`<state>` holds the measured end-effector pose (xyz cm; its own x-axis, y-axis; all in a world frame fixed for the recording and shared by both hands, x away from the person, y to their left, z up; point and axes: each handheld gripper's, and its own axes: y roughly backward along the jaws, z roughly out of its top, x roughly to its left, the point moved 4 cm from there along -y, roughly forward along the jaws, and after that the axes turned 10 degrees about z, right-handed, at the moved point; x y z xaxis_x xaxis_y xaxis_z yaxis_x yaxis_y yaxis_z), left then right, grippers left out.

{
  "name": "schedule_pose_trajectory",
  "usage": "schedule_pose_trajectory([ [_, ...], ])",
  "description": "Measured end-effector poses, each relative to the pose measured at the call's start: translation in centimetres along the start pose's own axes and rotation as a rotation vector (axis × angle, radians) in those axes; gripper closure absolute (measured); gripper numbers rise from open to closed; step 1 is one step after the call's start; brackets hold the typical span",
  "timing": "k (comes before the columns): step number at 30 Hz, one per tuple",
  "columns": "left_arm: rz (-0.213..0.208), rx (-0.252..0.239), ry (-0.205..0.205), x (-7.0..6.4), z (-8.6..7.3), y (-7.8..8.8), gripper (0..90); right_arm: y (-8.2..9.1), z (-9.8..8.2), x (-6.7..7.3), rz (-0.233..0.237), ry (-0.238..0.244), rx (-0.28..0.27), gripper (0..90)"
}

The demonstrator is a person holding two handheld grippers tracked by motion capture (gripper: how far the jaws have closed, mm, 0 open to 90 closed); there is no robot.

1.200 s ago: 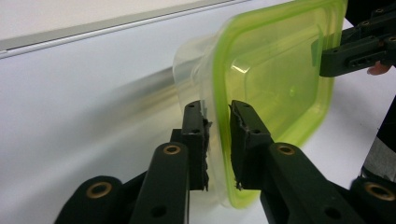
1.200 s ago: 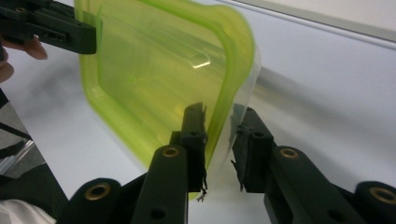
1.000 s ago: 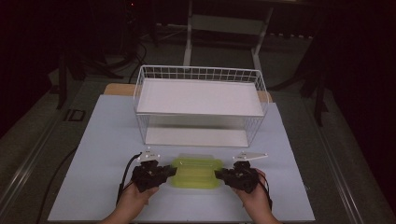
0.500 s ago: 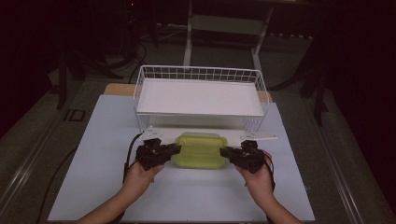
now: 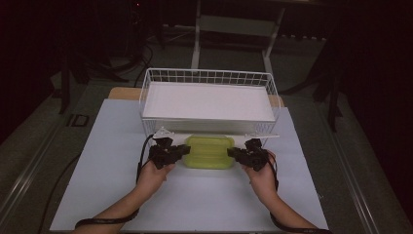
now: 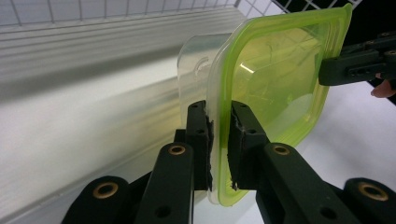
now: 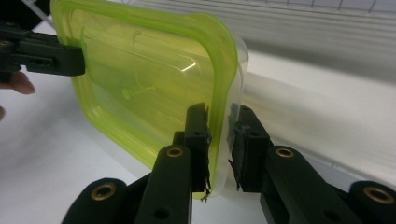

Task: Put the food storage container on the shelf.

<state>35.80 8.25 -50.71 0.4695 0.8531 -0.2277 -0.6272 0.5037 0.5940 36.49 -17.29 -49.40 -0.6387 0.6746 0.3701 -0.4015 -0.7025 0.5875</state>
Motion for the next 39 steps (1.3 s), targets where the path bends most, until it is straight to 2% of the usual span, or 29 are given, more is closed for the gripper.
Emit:
schedule_pose_trajectory([
  [3,0.009,-0.011,0.014,0.4,0.1,-0.5,80.4,-0.4,0.1,-0.2,-0.005,0.005,-0.001,77.7],
  [8,0.009,-0.016,0.029,0.8,0.2,-1.3,80.2,-1.0,0.5,-1.0,-0.034,0.032,-0.061,78.4],
  [12,0.014,-0.02,0.04,1.1,0.4,-1.9,80.0,-1.5,0.7,-1.4,-0.057,0.039,-0.061,78.3],
  [15,0.025,-0.031,0.018,1.2,0.8,-2.2,79.0,-1.8,0.9,-1.8,-0.065,0.024,-0.056,77.9],
  [18,0.019,-0.044,0.023,1.4,0.9,-2.4,78.2,-2.0,1.1,-2.1,-0.062,0.013,-0.061,77.2],
  [23,0.031,-0.07,0.027,1.5,1.0,-2.8,75.2,-2.2,1.4,-2.2,-0.097,0.029,-0.085,75.0],
  [24,0.04,-0.074,0.009,1.7,1.1,-2.9,74.4,-2.3,1.4,-2.3,-0.103,0.027,-0.09,74.3],
  [26,0.057,-0.08,-0.004,1.9,1.2,-3.2,72.3,-2.6,1.4,-2.3,-0.125,0.039,-0.089,71.8],
  [28,0.057,-0.086,-0.01,2.1,1.2,-3.5,70.9,-2.8,1.5,-2.4,-0.151,0.058,-0.096,70.6],
  [30,0.062,-0.092,-0.016,2.4,1.3,-3.7,69.9,-3.0,1.5,-2.5,-0.161,0.048,-0.099,70.0],
  [34,0.076,-0.111,-0.019,2.4,1.3,-4.1,66.7,-3.4,1.6,-2.6,-0.162,0.026,-0.101,63.5],
  [37,0.082,-0.127,-0.064,2.4,1.3,-4.4,60.8,-3.8,1.7,-2.8,-0.15,0.014,-0.12,62.0],
  [38,0.084,-0.127,-0.059,2.5,1.3,-4.5,59.7,-3.8,1.7,-2.9,-0.141,0.003,-0.12,61.3],
  [39,0.078,-0.116,-0.018,2.5,1.2,-4.6,59.3,-3.8,1.7,-3.0,-0.151,0.002,-0.124,62.2],
])
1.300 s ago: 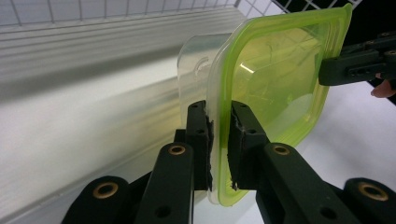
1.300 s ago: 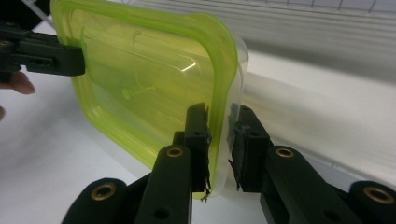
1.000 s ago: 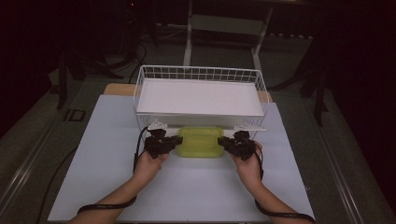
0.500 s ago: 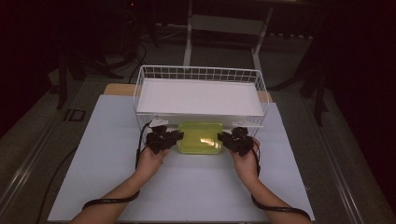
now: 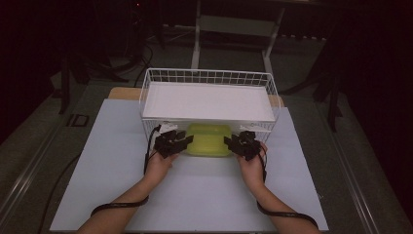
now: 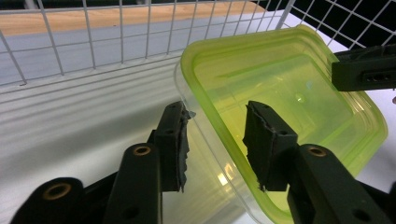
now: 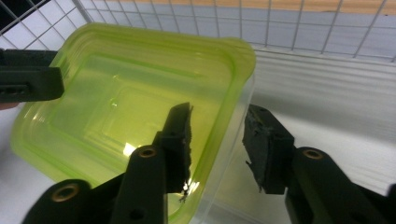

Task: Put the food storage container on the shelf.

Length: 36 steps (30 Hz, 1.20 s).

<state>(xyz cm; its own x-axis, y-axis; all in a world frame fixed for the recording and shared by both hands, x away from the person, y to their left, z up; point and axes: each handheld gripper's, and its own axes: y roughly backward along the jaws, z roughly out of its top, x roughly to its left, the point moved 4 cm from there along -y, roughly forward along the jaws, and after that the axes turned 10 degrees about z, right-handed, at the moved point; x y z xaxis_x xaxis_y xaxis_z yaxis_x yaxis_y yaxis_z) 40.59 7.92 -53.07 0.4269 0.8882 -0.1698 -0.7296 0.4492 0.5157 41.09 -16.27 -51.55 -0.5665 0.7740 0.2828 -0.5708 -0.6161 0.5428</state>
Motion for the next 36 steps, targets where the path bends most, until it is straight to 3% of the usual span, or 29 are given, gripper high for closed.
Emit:
schedule_pose_trajectory([
  [2,-0.021,-0.004,0.02,0.3,-0.1,-0.2,59.2,-0.1,0.0,0.1,-0.033,0.055,-0.001,61.3],
  [6,-0.051,0.011,0.03,0.8,0.0,-0.5,58.5,-0.4,0.1,0.3,-0.045,0.054,0.007,60.7],
  [9,-0.043,0.011,0.059,0.7,0.0,-0.7,58.3,-0.6,0.2,0.3,-0.063,0.075,0.005,60.9],
  [10,0.006,0.014,0.023,0.8,0.0,-0.8,49.1,-0.6,0.2,0.3,-0.063,0.065,0.003,61.1],
  [11,0.005,0.002,-0.007,0.9,0.0,-0.8,44.6,-0.7,0.1,0.4,-0.07,0.055,0.014,61.2],
  [13,0.003,0.006,0.022,0.9,0.0,-0.8,45.1,-0.7,0.2,0.2,-0.068,0.069,0.002,60.3],
  [14,0.01,0.0,-0.003,0.8,0.0,-0.7,45.2,-0.7,0.2,0.2,-0.067,0.064,0.004,59.9],
  [19,0.011,0.004,0.007,0.0,0.2,-0.2,45.2,-0.3,0.2,0.5,-0.048,0.052,-0.002,57.1],
  [20,0.008,0.0,-0.034,0.1,0.3,0.0,45.2,-0.2,0.2,0.7,-0.046,0.061,-0.007,56.2],
  [21,0.001,0.001,-0.007,-0.4,0.3,0.3,45.2,-0.1,0.2,0.9,-0.044,0.062,0.0,56.2],
  [24,-0.003,0.002,-0.03,-0.6,0.3,0.9,45.1,0.2,0.0,1.3,-0.048,0.101,0.006,56.2],
  [32,-0.022,-0.004,-0.036,-0.7,0.1,2.9,45.1,1.4,-0.5,2.4,-0.027,0.129,0.004,55.8],
  [36,-0.035,-0.008,-0.042,-1.0,-0.3,4.4,44.2,2.2,-1.0,3.3,0.007,0.115,0.007,59.1],
])
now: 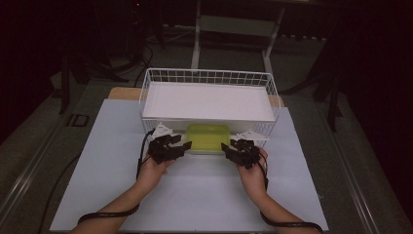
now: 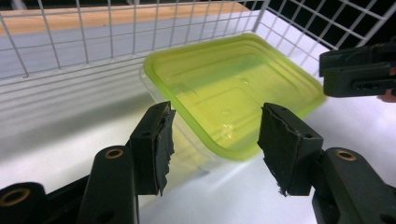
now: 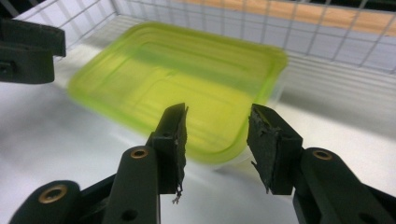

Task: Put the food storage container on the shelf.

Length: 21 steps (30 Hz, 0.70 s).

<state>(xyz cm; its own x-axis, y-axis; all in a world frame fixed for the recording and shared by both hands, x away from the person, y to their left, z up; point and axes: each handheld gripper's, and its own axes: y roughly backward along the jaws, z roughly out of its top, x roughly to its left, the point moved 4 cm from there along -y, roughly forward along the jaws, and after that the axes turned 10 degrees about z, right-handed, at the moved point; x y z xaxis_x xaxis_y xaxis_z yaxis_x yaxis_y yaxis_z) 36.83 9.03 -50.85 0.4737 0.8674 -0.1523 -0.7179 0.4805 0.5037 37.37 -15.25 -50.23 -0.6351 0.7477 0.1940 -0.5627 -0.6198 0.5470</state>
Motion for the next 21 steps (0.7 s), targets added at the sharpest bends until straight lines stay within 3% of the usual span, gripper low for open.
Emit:
schedule_pose_trajectory([
  [5,-0.01,0.007,0.006,-0.7,-0.6,2.0,38.3,0.7,-0.6,1.8,0.04,0.037,0.01,80.1],
  [6,-0.048,0.013,0.003,-0.8,-0.9,2.5,37.2,0.8,-0.8,2.1,0.033,0.045,0.012,84.1],
  [7,-0.096,0.01,-0.008,-1.0,-1.1,2.9,30.4,0.9,-0.9,2.3,0.043,0.035,0.013,87.6],
  [8,-0.114,0.002,-0.023,-1.3,-1.4,3.4,23.3,0.9,-1.1,2.6,0.058,0.027,0.019,89.7],
  [10,-0.121,-0.011,-0.045,-1.5,-1.7,4.2,22.3,0.8,-1.5,3.2,0.077,0.036,0.035,90.0],
  [13,-0.131,-0.032,-0.028,-1.7,-2.1,4.7,11.6,0.3,-2.0,3.8,0.111,0.033,0.053,90.0],
  [16,-0.12,-0.033,0.001,-1.6,-2.6,4.8,0.4,-0.6,-2.5,4.1,0.133,0.037,0.077,90.0],
  [17,-0.096,-0.021,0.0,-1.5,-2.8,4.8,0.4,-0.9,-2.6,4.1,0.137,0.04,0.086,90.0],
  [21,-0.068,-0.025,-0.013,-1.2,-3.3,4.7,0.4,-2.3,-2.7,4.0,0.13,0.042,0.109,90.0],
])
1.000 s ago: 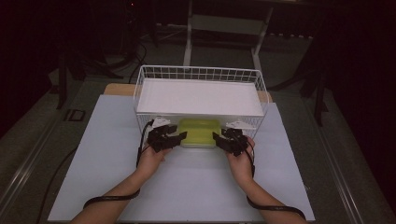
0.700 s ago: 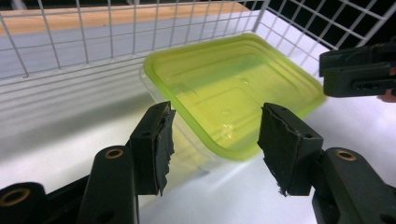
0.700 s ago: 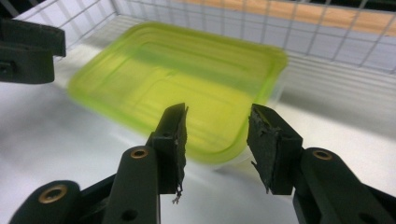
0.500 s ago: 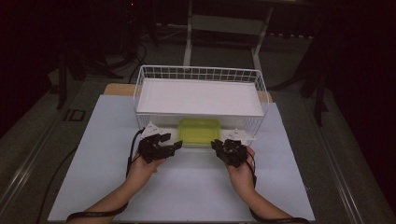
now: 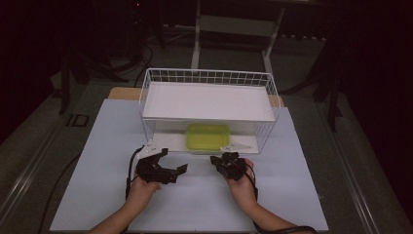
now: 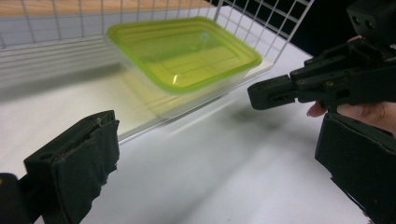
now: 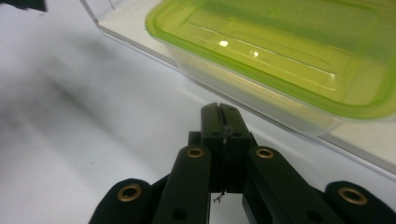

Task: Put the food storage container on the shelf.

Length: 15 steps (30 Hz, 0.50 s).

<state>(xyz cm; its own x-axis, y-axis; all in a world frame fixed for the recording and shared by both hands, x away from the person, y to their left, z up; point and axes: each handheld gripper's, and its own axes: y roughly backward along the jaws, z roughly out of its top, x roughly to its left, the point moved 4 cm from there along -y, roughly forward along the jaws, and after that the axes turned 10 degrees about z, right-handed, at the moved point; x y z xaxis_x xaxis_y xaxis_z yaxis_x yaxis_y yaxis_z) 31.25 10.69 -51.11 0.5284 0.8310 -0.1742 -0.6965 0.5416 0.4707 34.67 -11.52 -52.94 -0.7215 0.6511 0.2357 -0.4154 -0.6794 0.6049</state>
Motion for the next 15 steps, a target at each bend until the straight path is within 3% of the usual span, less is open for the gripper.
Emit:
schedule_pose_trajectory([
  [7,0.01,-0.024,0.012,0.5,-0.3,-0.2,0.4,-1.9,0.8,-1.1,-0.032,0.004,0.003,90.0],
  [15,0.043,-0.06,-0.042,0.3,-0.1,0.1,0.4,-3.2,2.1,-2.2,-0.06,-0.001,-0.011,89.9],
])
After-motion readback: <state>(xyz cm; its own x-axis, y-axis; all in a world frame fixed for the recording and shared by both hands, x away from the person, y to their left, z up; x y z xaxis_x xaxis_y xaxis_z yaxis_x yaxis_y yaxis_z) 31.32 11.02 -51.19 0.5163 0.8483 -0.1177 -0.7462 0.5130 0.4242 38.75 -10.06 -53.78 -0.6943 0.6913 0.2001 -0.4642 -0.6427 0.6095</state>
